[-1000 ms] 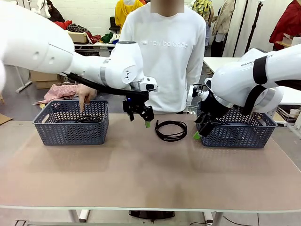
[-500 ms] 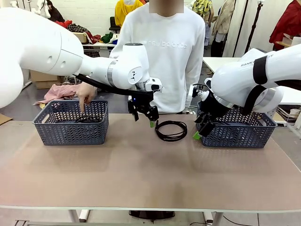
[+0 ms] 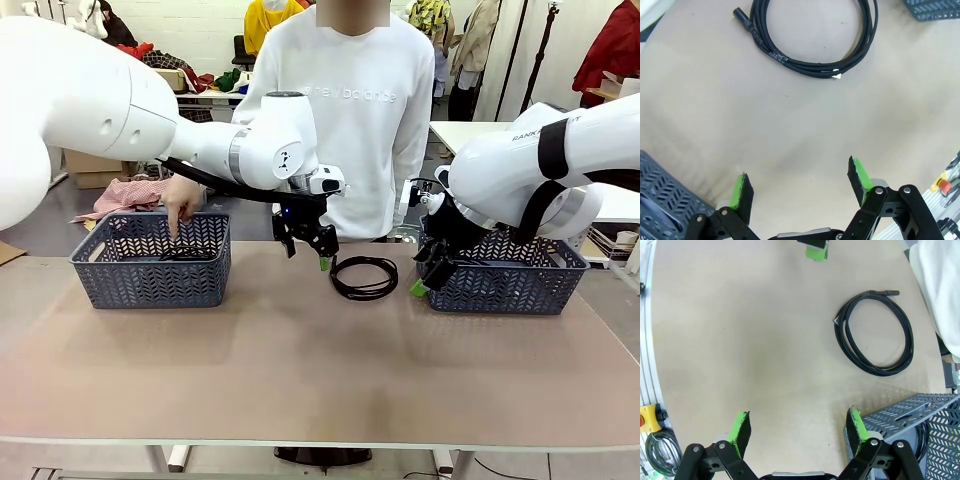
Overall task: Organize the cables according to human instructions.
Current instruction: Pick up a bundle of cables and place it in the basket indicated by the human.
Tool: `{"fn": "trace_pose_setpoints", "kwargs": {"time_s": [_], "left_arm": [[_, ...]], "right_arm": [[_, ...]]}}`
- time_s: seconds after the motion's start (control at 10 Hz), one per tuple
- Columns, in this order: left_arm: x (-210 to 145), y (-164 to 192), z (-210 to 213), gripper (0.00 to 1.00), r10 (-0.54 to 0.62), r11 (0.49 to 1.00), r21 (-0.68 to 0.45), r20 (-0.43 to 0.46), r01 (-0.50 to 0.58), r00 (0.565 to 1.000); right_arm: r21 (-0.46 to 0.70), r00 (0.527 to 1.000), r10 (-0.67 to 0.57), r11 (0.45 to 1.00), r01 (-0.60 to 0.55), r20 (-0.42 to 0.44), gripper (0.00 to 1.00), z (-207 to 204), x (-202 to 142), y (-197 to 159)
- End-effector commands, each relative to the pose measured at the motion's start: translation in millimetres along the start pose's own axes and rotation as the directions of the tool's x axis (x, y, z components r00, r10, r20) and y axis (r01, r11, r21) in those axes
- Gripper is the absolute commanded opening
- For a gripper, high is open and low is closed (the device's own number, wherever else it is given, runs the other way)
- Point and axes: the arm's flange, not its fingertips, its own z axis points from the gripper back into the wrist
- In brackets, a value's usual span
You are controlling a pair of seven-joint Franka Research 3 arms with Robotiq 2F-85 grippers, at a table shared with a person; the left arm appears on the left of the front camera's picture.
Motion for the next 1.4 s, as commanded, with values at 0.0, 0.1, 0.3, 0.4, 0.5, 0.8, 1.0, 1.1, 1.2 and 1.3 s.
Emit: {"fn": "trace_pose_setpoints", "kwargs": {"time_s": [0.0, 0.1, 0.3, 0.4, 0.5, 0.8, 1.0, 1.1, 1.2, 1.3], "left_arm": [[11, 0, -10, 1.00, 0.107, 0.994, -0.035, 0.007, -0.107, 0.994], [17, -1, -15, 1.00, 0.158, 0.987, -0.032, -0.012, -0.158, 0.987], [33, -8, -30, 1.00, 0.248, 0.968, -0.014, -0.046, -0.249, 0.968], [41, -13, -37, 1.00, 0.297, 0.955, 0.031, -0.052, -0.296, 0.953], [50, -17, -44, 1.00, 0.344, 0.938, 0.067, -0.046, -0.341, 0.938], [69, -28, -62, 1.00, 0.462, 0.885, 0.070, -0.029, -0.459, 0.886], [73, -30, -64, 1.00, 0.482, 0.873, 0.096, -0.023, -0.478, 0.876], [63, -31, -67, 1.00, 0.443, 0.896, 0.037, -0.035, -0.442, 0.896], [63, -31, -67, 1.00, 0.443, 0.896, 0.037, -0.035, -0.442, 0.896], [63, -31, -67, 1.00, 0.443, 0.896, 0.037, -0.035, -0.442, 0.896]], "right_arm": [[0.000, 1.000, 0.009, 1.000, -0.009, 0.002, 1.00, 1, 1, 1], [0.000, 1.000, 0.009, 1.000, -0.009, 0.002, 1.00, 1, 1, 1], [0.000, 1.000, 0.009, 1.000, -0.009, 0.002, 1.00, 1, 1, 1], [0.000, 1.000, 0.009, 1.000, -0.009, 0.002, 1.00, 1, 1, 1], [0.000, 1.000, 0.009, 1.000, -0.009, 0.002, 1.00, 1, 1, 1], [0.000, 1.000, 0.009, 1.000, -0.009, 0.002, 1.00, 1, 1, 1], [0.000, 1.000, 0.009, 1.000, -0.009, 0.002, 1.00, 1, 1, 1], [0.000, 1.000, 0.009, 1.000, -0.009, 0.002, 1.00, 1, 1, 1], [0.000, 1.000, 0.009, 1.000, -0.009, 0.002, 1.00, 1, 1, 1], [0.000, 1.000, 0.009, 1.000, -0.009, 0.002, 1.00, 1, 1, 1]]}}
